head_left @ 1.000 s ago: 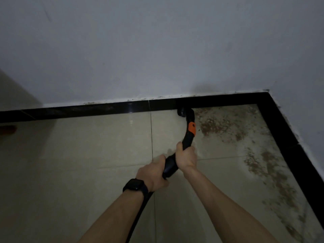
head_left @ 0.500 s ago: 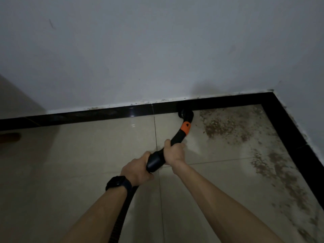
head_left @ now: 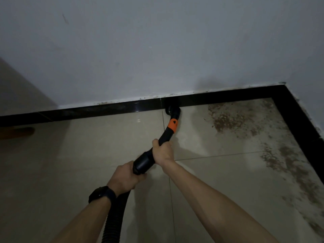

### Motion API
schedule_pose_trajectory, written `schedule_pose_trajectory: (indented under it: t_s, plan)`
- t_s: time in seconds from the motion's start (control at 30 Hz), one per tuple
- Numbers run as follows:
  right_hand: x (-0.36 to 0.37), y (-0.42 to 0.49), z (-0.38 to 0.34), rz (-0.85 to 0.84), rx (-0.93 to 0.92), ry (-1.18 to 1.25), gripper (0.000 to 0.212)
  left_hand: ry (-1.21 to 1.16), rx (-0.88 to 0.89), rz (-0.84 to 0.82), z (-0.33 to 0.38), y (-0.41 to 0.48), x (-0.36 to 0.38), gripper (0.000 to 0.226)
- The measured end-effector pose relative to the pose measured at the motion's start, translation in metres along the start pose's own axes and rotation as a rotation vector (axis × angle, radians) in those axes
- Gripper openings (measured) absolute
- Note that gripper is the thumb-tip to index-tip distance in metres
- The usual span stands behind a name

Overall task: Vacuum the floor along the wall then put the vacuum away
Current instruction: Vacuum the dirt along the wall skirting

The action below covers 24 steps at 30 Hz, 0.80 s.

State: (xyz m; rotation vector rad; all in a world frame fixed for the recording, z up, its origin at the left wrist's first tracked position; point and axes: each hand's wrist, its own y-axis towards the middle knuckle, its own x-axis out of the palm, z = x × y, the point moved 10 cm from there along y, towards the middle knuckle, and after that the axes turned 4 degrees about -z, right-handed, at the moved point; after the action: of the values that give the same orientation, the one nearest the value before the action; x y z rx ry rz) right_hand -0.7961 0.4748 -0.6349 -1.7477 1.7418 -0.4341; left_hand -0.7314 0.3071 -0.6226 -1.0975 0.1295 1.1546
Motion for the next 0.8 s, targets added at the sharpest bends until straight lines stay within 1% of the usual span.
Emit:
schedule_pose_trajectory:
  t_s: [0.17, 0.3, 0.37, 0.43, 0.53, 0.6, 0.73, 0.8]
  plan:
    - [-0.032, -0.004, 0.009, 0.056, 0.005, -0.021, 0.044, -0.065, 0.015, -0.085, 0.024, -0.007, 0.034, 0.035]
    - [-0.085, -0.005, 0.021, 0.171, 0.022, -0.025, 0.040, 0.000, 0.091, -0.130, 0.063, -0.002, 0.065, 0.033]
    - [-0.116, -0.003, 0.028, 0.229, 0.028, -0.013, 0.043, 0.036, 0.139, -0.170, 0.088, 0.001, 0.082, 0.031]
    - [-0.145, -0.001, 0.038, 0.274, 0.051, -0.031, 0.047, 0.098, 0.188, -0.207, 0.113, 0.002, 0.102, 0.035]
    - [-0.183, -0.003, 0.053, 0.308, 0.076, -0.030, 0.047, 0.190, 0.226, -0.226, 0.141, -0.001, 0.127, 0.042]
    - [-0.202, -0.004, 0.060, 0.316, 0.075, 0.003, 0.047, 0.221, 0.239, -0.225, 0.157, -0.003, 0.136, 0.042]
    - [-0.229, -0.003, 0.061, 0.335, 0.063, 0.103, 0.044, 0.143, 0.244, -0.244, 0.177, -0.005, 0.144, 0.032]
    - [-0.231, -0.004, 0.060, 0.327, 0.070, 0.101, 0.044, 0.079, 0.239, -0.266, 0.178, -0.008, 0.146, 0.035]
